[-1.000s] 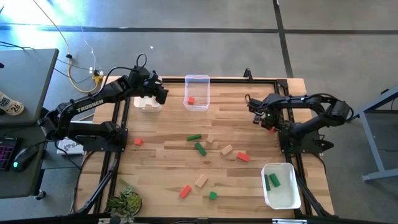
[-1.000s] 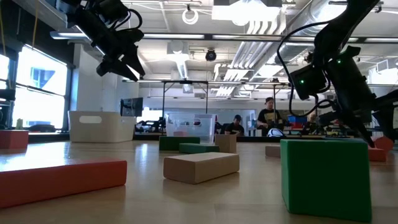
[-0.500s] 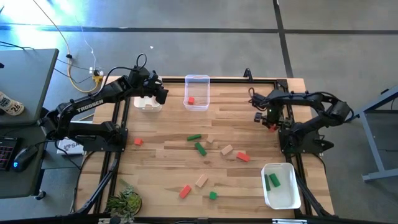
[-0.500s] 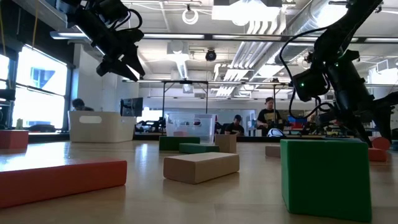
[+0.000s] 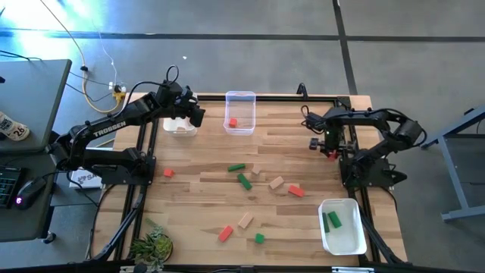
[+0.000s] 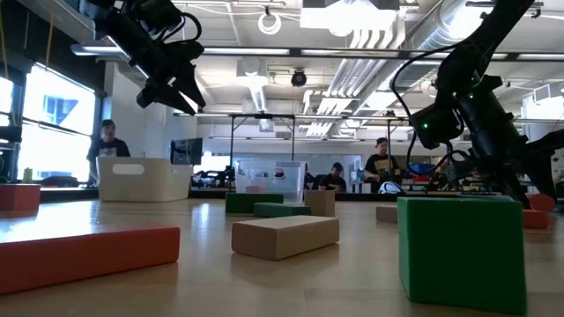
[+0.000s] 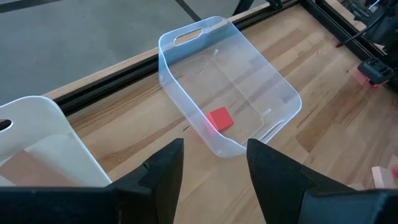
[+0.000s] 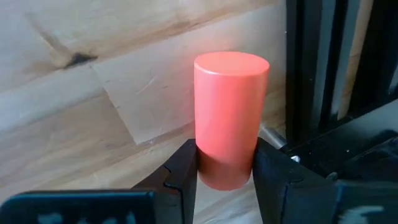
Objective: Sort & place blocks by color
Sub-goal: Put the orange block into the transparent bin
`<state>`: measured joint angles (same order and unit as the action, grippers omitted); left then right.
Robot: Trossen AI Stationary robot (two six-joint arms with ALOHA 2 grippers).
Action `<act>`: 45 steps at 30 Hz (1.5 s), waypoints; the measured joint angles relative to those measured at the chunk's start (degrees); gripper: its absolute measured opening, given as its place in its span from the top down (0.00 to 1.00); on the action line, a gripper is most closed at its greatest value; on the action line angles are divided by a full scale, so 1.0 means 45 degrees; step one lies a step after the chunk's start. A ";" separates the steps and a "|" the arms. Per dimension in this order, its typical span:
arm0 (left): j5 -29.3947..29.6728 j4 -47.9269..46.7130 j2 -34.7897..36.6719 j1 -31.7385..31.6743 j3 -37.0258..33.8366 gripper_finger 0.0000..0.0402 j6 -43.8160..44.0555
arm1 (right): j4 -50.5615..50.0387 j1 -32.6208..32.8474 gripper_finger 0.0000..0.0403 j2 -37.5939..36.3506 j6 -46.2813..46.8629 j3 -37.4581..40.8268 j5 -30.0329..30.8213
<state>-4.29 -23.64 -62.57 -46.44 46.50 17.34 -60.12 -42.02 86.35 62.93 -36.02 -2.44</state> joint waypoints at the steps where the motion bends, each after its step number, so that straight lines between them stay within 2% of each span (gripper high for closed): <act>1: 0.0000 0.0000 0.0000 0.0000 0.0000 0.59 -0.0003 | -0.0039 0.0010 0.76 0.0005 -0.0092 -0.0121 0.0000; 12: 0.0000 0.0002 0.0000 -0.0010 0.0000 0.59 -0.0003 | 0.0522 0.0790 0.77 0.0039 -0.1062 -0.1799 -0.0143; 16: 0.0000 0.0113 0.0000 -0.0010 0.0000 0.59 0.0000 | 0.1360 0.1212 0.77 0.0027 -0.1118 -0.2594 -0.0260; 31: 0.0000 0.0466 0.0000 -0.0010 0.0000 0.59 0.0118 | 0.8281 0.1865 0.77 0.0005 -0.2536 -0.5764 -0.0175; 41: 0.0000 0.0463 0.0001 -0.0010 0.0000 0.59 0.0455 | 1.2677 0.1921 0.77 0.0056 -0.3238 -0.6351 -0.0627; 45: 0.0000 0.0467 0.0000 -0.0010 0.0000 0.59 0.0447 | 1.4225 0.2113 0.77 0.0733 -0.3435 -0.6757 -0.1093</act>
<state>-4.29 -21.54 -62.57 -46.48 46.50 19.35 3.89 -32.51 89.64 47.47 -66.42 -7.35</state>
